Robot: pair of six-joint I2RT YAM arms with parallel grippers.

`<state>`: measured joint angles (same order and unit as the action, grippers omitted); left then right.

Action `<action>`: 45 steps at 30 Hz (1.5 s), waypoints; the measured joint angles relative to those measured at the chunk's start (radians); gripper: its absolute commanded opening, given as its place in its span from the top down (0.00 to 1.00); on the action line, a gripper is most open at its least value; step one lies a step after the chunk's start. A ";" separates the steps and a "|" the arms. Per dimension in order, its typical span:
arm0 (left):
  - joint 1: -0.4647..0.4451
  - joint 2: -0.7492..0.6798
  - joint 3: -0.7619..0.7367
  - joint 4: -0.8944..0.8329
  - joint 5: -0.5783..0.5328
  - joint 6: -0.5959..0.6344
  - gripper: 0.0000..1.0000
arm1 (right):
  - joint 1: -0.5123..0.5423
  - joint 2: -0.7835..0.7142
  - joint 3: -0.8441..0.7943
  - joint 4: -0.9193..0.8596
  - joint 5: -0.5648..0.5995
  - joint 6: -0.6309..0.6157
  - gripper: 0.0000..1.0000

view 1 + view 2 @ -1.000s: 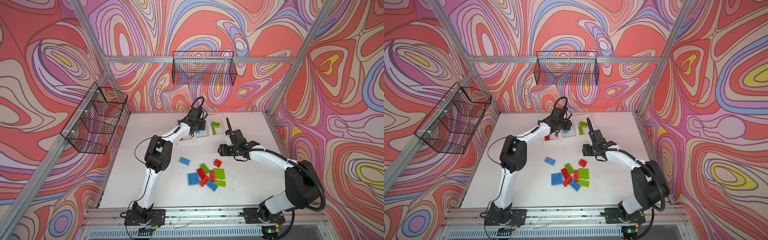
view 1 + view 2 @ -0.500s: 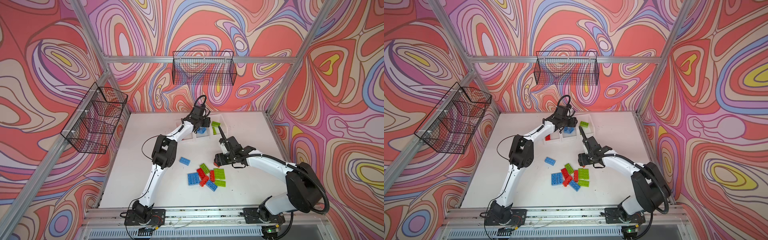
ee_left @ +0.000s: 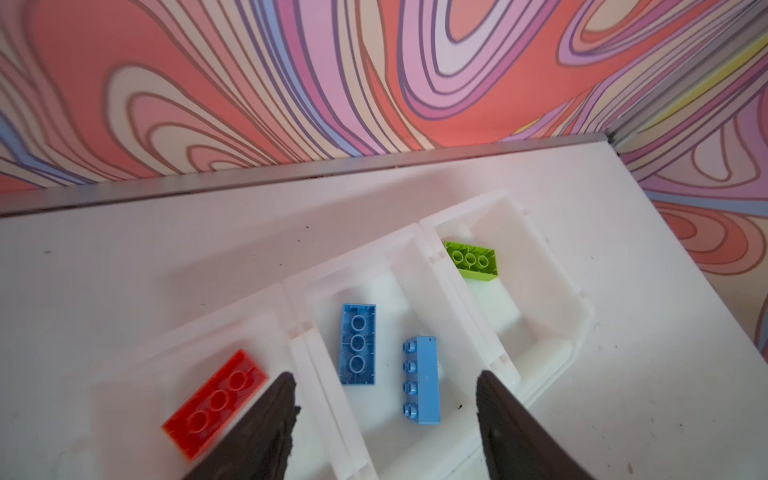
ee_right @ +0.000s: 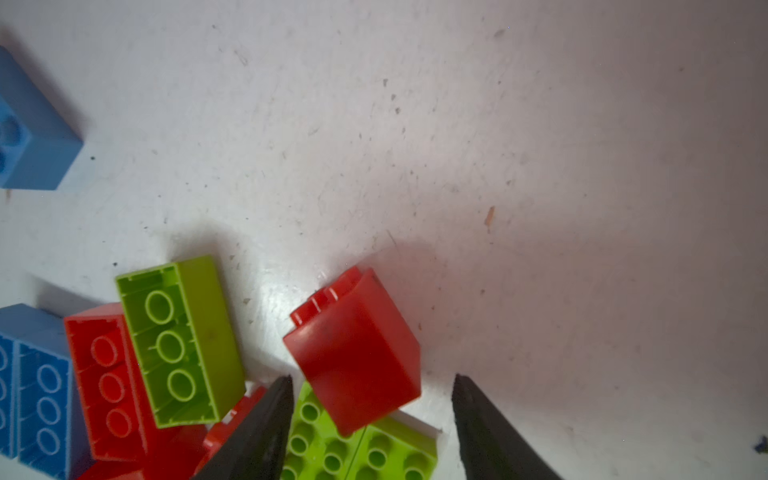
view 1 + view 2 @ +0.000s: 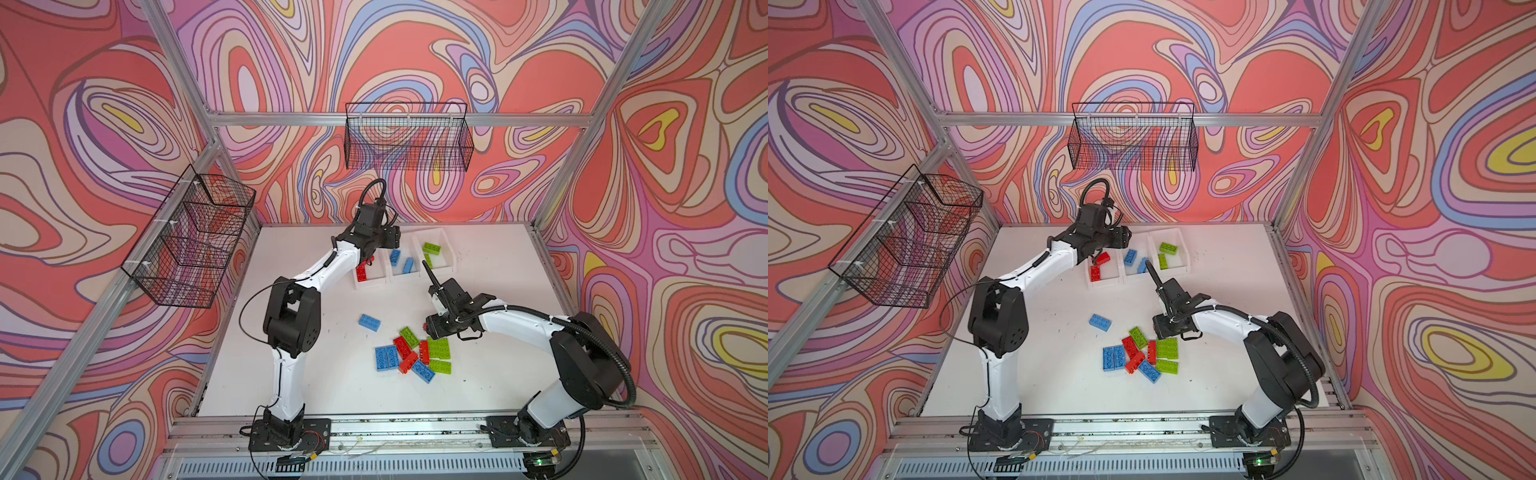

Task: Sort the legos into containers by color
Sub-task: 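Drop the blue brick in the middle bin while the right gripper grasps a red brick, then drop the red brick in the nearest bin while the left returns to the pile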

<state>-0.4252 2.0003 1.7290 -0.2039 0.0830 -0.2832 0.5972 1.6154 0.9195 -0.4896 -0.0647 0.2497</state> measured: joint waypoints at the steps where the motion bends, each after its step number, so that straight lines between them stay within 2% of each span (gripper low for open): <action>1: 0.010 -0.043 -0.030 0.014 -0.006 0.003 0.29 | 0.000 0.009 0.004 0.000 0.006 -0.002 0.38; 8: 0.024 -0.212 -0.205 0.072 -0.046 0.018 0.29 | 0.014 0.054 0.039 0.004 0.020 -0.008 0.39; 12: 0.032 -0.234 -0.288 0.074 -0.061 0.018 0.29 | 0.027 0.079 0.061 0.008 0.019 -0.019 0.47; 19: 0.048 -0.281 -0.383 0.065 -0.085 0.024 0.29 | 0.033 0.098 0.079 0.003 0.015 -0.032 0.66; 24: 0.060 -0.367 -0.444 0.047 -0.105 0.035 0.29 | 0.033 0.098 0.136 -0.018 0.024 -0.039 0.70; 29: 0.067 -0.483 -0.544 0.026 -0.128 0.037 0.28 | 0.033 0.100 0.285 -0.053 0.019 -0.040 0.71; 33: 0.067 -0.583 -0.659 0.009 -0.145 0.022 0.28 | 0.033 0.147 0.466 -0.052 0.008 -0.040 0.71; 35: 0.067 -0.626 -0.716 -0.001 -0.149 0.006 0.28 | 0.033 0.200 0.568 -0.047 0.000 -0.040 0.71; 40: 0.067 -0.729 -0.848 -0.038 -0.160 -0.047 0.18 | 0.039 0.389 0.822 -0.041 -0.021 -0.037 0.70; 45: 0.067 -0.814 -0.933 -0.069 -0.167 -0.089 0.16 | 0.048 0.562 1.006 -0.046 -0.043 -0.034 0.70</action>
<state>-0.3580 1.1862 0.7963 -0.2729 -0.0845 -0.3717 0.6453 2.1777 1.9251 -0.5354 -0.1074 0.2153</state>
